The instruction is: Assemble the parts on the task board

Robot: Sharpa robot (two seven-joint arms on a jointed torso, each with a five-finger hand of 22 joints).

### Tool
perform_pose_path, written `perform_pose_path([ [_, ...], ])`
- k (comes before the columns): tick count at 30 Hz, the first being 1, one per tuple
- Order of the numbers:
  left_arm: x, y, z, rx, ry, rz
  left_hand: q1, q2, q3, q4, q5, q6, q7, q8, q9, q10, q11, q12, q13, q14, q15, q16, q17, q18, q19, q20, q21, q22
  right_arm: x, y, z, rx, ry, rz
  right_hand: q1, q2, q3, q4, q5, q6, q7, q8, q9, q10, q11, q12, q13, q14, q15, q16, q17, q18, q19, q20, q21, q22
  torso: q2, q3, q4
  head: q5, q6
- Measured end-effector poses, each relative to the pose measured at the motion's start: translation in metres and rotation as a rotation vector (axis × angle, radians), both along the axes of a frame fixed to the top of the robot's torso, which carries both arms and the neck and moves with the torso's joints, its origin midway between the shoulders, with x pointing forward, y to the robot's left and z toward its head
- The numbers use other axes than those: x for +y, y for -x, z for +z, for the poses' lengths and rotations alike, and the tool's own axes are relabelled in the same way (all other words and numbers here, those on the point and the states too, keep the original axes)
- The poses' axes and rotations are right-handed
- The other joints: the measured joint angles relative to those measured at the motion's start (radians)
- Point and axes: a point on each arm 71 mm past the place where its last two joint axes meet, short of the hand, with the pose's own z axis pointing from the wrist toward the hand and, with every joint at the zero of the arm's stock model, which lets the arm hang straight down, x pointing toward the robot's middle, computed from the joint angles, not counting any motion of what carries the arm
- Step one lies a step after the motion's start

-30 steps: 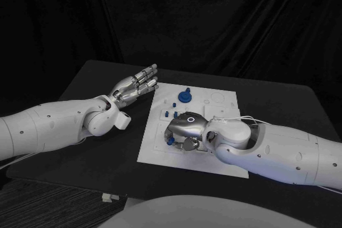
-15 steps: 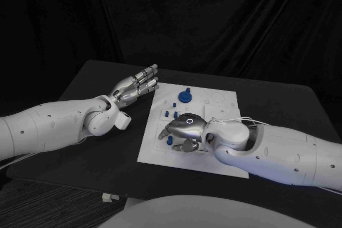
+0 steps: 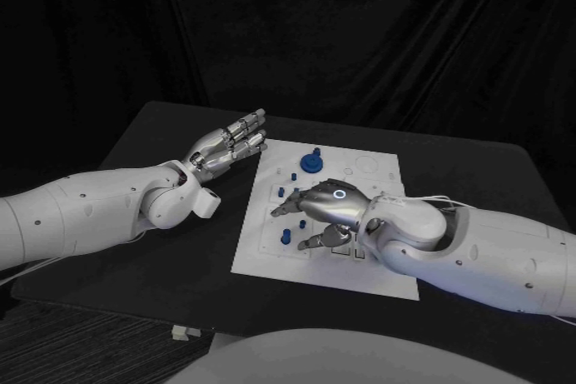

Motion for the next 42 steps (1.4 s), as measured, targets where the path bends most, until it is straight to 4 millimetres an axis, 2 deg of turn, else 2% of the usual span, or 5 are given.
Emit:
perform_pose_path([
  [13, 0.002, 0.0, 0.0, 0.0, -0.002, 0.004, 0.002, -0.002, 0.0, 0.0, 0.0, 0.0, 0.0, 0.0, 0.0, 0.0, 0.0, 0.0, 0.0, 0.0, 0.0, 0.0, 0.0, 0.0, 0.0, 0.0, 0.0, 0.0, -0.08, -0.034, 0.082, -0.064, -0.305, -0.142, -0.045, 0.108, 0.034, -0.033, 0.017, 0.257, 0.085, 0.09, 0.02, 0.277, -0.084, 0.51, 0.252, -0.057, -0.043, -0.081, -0.125, 0.0, -0.034, -0.027, -0.134, 0.0, -0.001, 0.0, -0.0012, -0.004, 0.0],
  [19, 0.002, 0.0, 0.0, 0.0, -0.002, 0.004, 0.002, -0.002, 0.0, 0.0, 0.0, 0.009, 0.009, 0.0, 0.0, 0.0, 0.0, 0.0, 0.0, 0.0, 0.0, 0.0, 0.0, 0.0, 0.0, 0.0, 0.0, 0.0, -0.108, -0.047, 0.083, 0.018, -0.298, -0.28, -0.121, 0.155, 0.037, -0.009, 0.052, 0.406, 0.044, 0.147, 0.08, 0.862, -0.125, 1.147, 1.221, 0.075, -0.071, 0.155, 0.178, -0.001, 0.093, -0.06, 0.102, 0.0, -0.002, -0.0009, -0.0012, -0.007, 0.0],
  [21, 0.002, 0.0, -0.001, 0.0, -0.003, 0.004, 0.002, -0.002, 0.0, 0.0, 0.0, 0.009, 0.009, 0.0, 0.0, 0.0, 0.0, 0.0, 0.0, 0.0, 0.0, 0.0, 0.0, 0.0, 0.0, 0.0, 0.0, 0.0, -0.116, -0.052, 0.076, 0.074, -0.236, -0.348, -0.261, 0.137, 0.037, -0.01, 0.033, 0.479, 0.008, 0.187, 0.106, 0.88, -0.135, 1.147, 1.221, 0.065, -0.083, 0.193, 0.178, -0.079, 0.158, -0.073, 0.272, 0.0, -0.002, -0.0016, -0.0012, -0.009, 0.0],
  [24, 0.002, 0.0, -0.001, 0.0, -0.003, 0.004, 0.002, -0.002, 0.0, 0.0, 0.0, 0.009, 0.009, 0.0, 0.0, 0.0, 0.0, 0.0, 0.0, 0.0, 0.0, 0.0, 0.0, 0.0, 0.0, 0.0, 0.0, 0.0, -0.124, -0.058, 0.064, 0.156, -0.108, -0.446, -0.537, 0.111, 0.038, -0.01, 0.023, 0.562, -0.009, 0.201, 0.125, 0.888, -0.17, 1.147, 1.221, 0.077, -0.123, 0.192, 0.178, -0.078, 0.207, -0.103, 0.376, 0.001, -0.004, -0.0022, -0.0023, -0.01, 0.0],
  [42, 0.001, 0.0, -0.002, 0.004, -0.001, 0.0, 0.002, -0.002, 0.0, 0.0, 0.0, 0.009, 0.009, 0.0, 0.0, -0.007, 0.007, 0.0, 0.0, 0.0, 0.0, 0.0, 0.0, 0.0, 0.0, 0.0, 0.0, 0.0, -0.145, -0.061, 0.022, 0.271, 0.425, -0.733, -0.594, 0.166, 0.072, -0.011, 0.106, 0.758, -0.071, 0.264, 0.2, 0.873, -0.225, 1.147, 1.221, 0.077, -0.17, 0.192, 0.178, -0.078, 0.202, -0.149, 0.422, 0.001, -0.002, -0.0022, -0.003, -0.021, 0.0],
])
